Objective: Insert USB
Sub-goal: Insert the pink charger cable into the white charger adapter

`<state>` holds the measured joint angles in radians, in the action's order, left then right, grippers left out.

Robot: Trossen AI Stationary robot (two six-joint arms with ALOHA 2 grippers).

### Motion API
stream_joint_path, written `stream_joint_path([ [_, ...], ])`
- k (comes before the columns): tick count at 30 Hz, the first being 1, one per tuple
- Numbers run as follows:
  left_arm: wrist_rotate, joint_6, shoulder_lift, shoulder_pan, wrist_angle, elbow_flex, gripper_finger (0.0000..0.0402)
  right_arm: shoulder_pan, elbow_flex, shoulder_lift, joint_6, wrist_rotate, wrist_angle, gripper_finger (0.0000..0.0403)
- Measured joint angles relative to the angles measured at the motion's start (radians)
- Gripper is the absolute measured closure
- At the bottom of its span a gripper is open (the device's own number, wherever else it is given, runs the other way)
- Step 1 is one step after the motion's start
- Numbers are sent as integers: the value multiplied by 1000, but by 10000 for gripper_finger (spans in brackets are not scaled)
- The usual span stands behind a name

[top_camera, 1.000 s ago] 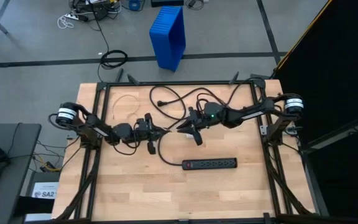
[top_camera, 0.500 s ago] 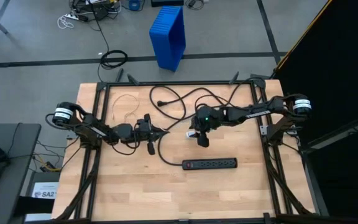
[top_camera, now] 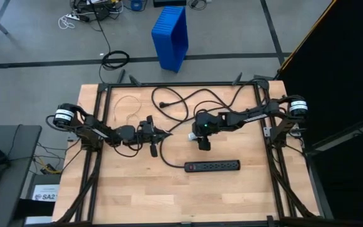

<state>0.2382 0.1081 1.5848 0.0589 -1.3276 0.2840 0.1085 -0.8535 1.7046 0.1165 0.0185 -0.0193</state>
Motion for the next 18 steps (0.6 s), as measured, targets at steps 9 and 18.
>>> stream_joint_path([
  [9, 0, 8, 0, 0, 8, 1, 401, 5, -71, 77, 19, 8, -68, 221],
  [18, 72, 96, 0, 0, 8, 1, 401, 8, -76, 77, 18, 30, -80, 318],
])
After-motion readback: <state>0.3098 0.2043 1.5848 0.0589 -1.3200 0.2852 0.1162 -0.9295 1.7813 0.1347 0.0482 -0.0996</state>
